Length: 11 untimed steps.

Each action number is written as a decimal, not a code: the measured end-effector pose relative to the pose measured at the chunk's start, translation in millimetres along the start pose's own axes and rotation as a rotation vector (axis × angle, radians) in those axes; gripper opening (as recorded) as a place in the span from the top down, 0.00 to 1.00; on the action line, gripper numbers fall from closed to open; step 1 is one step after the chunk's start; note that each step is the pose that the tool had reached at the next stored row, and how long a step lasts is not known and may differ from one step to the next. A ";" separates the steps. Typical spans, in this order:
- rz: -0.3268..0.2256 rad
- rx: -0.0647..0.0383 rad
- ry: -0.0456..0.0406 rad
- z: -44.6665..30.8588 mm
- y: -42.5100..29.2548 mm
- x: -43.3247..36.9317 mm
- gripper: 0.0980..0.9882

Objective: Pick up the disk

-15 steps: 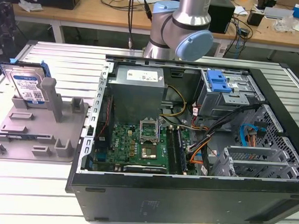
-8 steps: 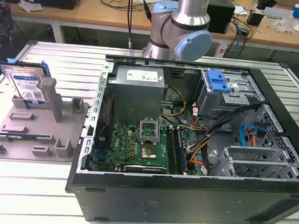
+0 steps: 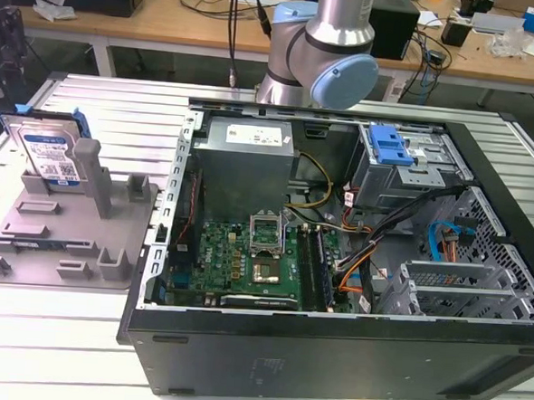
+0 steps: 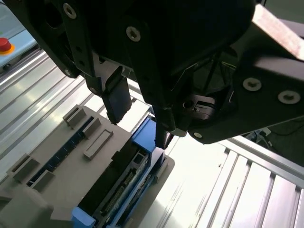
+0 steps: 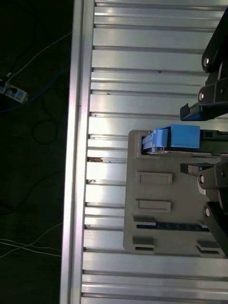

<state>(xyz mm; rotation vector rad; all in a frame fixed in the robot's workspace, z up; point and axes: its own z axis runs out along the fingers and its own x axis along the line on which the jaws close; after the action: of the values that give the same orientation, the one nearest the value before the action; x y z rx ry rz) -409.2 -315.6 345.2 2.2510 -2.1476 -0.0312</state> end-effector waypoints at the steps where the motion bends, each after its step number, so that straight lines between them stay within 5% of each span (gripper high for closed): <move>1: 0.000 0.000 0.0001 1.1 0.0 0.0 0.57; 11: 0.000 0.000 0.0004 11.5 -0.2 -0.5 0.57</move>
<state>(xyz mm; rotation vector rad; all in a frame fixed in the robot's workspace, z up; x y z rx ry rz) -409.4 -315.3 333.7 2.2509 -2.1473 -0.0306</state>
